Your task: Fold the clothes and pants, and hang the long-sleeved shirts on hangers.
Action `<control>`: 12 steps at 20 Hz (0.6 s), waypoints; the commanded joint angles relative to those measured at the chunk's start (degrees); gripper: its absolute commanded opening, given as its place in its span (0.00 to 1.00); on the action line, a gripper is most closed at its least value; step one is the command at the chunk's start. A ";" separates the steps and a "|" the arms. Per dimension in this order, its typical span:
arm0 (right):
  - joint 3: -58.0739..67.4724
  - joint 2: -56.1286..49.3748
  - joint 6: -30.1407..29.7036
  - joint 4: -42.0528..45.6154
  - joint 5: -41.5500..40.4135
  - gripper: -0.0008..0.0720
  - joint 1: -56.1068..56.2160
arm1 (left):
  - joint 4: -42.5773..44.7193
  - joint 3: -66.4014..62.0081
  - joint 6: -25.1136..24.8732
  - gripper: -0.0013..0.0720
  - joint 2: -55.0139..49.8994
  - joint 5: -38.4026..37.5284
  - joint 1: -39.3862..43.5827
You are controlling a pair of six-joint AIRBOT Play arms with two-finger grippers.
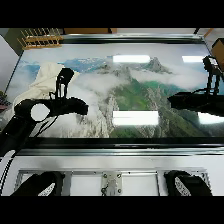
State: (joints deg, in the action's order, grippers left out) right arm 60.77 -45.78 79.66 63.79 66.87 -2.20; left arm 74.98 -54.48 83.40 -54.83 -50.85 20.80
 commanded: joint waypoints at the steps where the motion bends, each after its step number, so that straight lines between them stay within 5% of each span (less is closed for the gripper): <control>1: -0.02 0.04 0.02 0.00 0.02 0.04 0.02 | 0.02 -0.04 -0.02 0.04 0.04 0.02 0.04; 12: -0.02 0.04 0.02 0.00 0.02 0.04 0.02 | 0.63 -0.04 -0.26 0.04 0.04 4.87 0.02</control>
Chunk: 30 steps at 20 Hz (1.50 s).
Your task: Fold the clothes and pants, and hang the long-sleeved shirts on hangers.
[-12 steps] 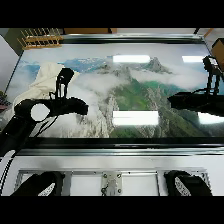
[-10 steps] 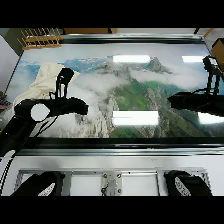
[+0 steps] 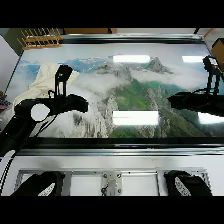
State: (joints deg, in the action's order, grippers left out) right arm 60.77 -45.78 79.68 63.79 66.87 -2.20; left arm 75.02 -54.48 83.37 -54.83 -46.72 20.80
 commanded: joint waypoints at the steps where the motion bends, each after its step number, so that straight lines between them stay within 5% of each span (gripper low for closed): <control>1: -0.02 0.04 0.00 0.00 0.02 0.04 0.02 | 3.98 -0.09 -1.60 0.24 0.04 1.22 -0.15; 2: -0.02 0.04 0.00 0.00 0.02 0.04 0.02 | 9.31 -0.42 -1.51 0.91 0.00 0.79 -0.68; 3: -0.02 0.04 0.00 0.02 0.00 0.04 0.02 | 15.47 -1.25 0.15 0.96 -0.79 -0.63 -2.14; 7: -0.02 0.04 0.00 0.00 0.00 0.04 0.02 | 25.94 -3.30 -0.02 0.96 -9.31 -10.45 -13.44; 11: -0.02 0.04 0.00 0.00 0.02 0.04 0.02 | 25.94 -1.22 0.00 0.96 -18.84 -7.80 -23.71; 18: -0.02 0.04 0.00 0.00 0.00 0.04 0.02 | 25.83 -6.56 0.09 0.96 -30.21 -9.44 -25.59; 19: -0.02 0.04 0.00 0.00 0.02 0.04 0.02 | 25.94 -7.56 0.98 0.70 -31.06 -10.56 -24.83; 20: -0.02 0.04 0.00 0.00 0.02 0.04 0.02 | 25.77 -8.81 1.31 0.33 -31.39 -11.91 -24.06; 22: -0.02 0.04 0.00 0.02 0.02 0.04 0.02 | 24.28 -13.09 1.49 0.04 -30.75 -14.78 -20.76; 30: 0.00 0.15 0.00 0.00 -1.66 0.04 0.02 | 6.45 -29.03 0.85 0.04 -23.85 -16.26 10.78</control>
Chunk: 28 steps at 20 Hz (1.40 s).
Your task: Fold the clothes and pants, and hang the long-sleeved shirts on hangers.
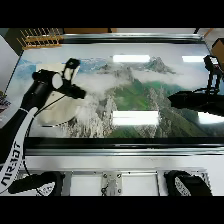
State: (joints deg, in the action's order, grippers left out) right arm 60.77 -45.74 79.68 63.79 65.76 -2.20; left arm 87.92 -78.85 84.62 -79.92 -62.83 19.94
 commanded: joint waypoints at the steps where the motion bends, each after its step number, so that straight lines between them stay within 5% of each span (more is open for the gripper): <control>1: 0.02 0.24 -0.22 0.22 -0.33 0.04 -0.04 | -6.97 -5.22 -0.42 0.04 1.07 0.90 16.31; 5: 0.20 1.70 -0.42 1.95 -1.92 0.04 -2.99 | -5.75 -5.29 -2.36 0.04 -1.51 6.14 31.41; 6: 0.20 2.16 -0.42 1.95 -1.90 0.04 -4.13 | -4.31 -5.29 -2.29 0.27 -2.43 6.54 32.98; 7: 0.22 2.54 -0.39 1.95 -1.90 0.04 -5.14 | -2.27 -5.31 -1.86 0.79 -3.06 6.40 33.57; 8: 0.22 2.95 -0.39 1.95 -1.88 0.04 -6.12 | 0.20 -5.31 0.74 0.96 -3.02 5.90 33.09; 11: 0.20 3.85 -0.42 1.95 -1.88 0.04 -7.50 | 5.07 -5.27 10.16 0.96 0.11 2.40 24.26; 14: 0.17 3.91 -0.39 1.46 -1.86 0.04 -7.48 | -0.68 -0.85 15.85 0.96 3.76 2.21 9.27; 21: 0.17 3.08 -0.39 -0.85 -1.79 0.05 -7.48 | -22.25 25.11 14.47 0.96 3.78 8.04 -18.05; 28: 0.13 -0.09 -0.42 -6.47 -1.64 0.05 -6.60 | -39.69 33.11 3.08 0.96 0.00 17.79 -21.94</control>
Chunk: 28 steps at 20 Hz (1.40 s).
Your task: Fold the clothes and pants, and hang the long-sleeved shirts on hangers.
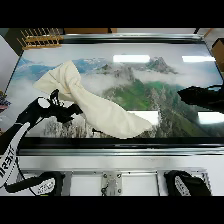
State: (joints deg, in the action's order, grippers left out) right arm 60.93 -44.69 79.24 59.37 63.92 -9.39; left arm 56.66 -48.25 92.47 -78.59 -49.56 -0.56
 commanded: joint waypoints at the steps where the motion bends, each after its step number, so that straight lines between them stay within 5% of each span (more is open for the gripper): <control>1: -0.04 -1.70 0.02 -2.08 0.20 0.04 1.14 | -10.25 2.10 -6.19 0.96 -2.23 4.81 -1.44; 3: -0.04 -3.21 0.02 -2.05 0.22 0.04 2.82 | -12.37 0.33 -7.76 0.95 -4.44 4.37 -1.16; 6: -0.04 -7.87 0.00 -2.03 0.17 0.04 7.52 | -11.13 -3.56 -8.26 0.45 -7.56 3.96 1.49; 7: -0.04 -10.12 -0.07 -2.01 0.02 0.04 9.38 | -11.13 -4.52 -8.59 0.11 -8.20 3.96 2.25; 8: -0.04 -12.63 -0.96 -2.01 -0.35 0.04 11.19 | -11.10 -5.46 -9.01 0.04 -8.46 3.98 2.73; 9: -0.04 -15.72 -2.40 -2.03 -1.03 0.05 13.00 | -11.10 -6.49 -9.29 0.04 -8.39 3.91 2.71; 10: -0.02 -19.15 -3.30 -2.03 -1.86 0.16 14.53 | -11.06 -7.85 -9.53 0.04 -8.37 3.04 2.62; 12: 0.28 -26.40 -3.82 -2.69 -3.67 0.80 16.52 | -8.94 -10.34 -9.60 0.04 -8.33 0.33 1.81; 18: 10.82 -49.81 -14.78 -17.07 -6.40 0.81 20.35 | -3.74 -12.81 -9.57 0.04 -8.24 -4.35 1.88; 28: 26.14 -65.88 -14.99 -18.18 -6.56 0.81 27.58 | -3.78 -12.81 -9.57 0.04 -8.24 -4.48 1.86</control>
State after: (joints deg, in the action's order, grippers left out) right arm 84.97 -108.09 64.49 41.71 57.52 17.02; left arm 52.75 -60.99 82.89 -86.80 -53.87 1.32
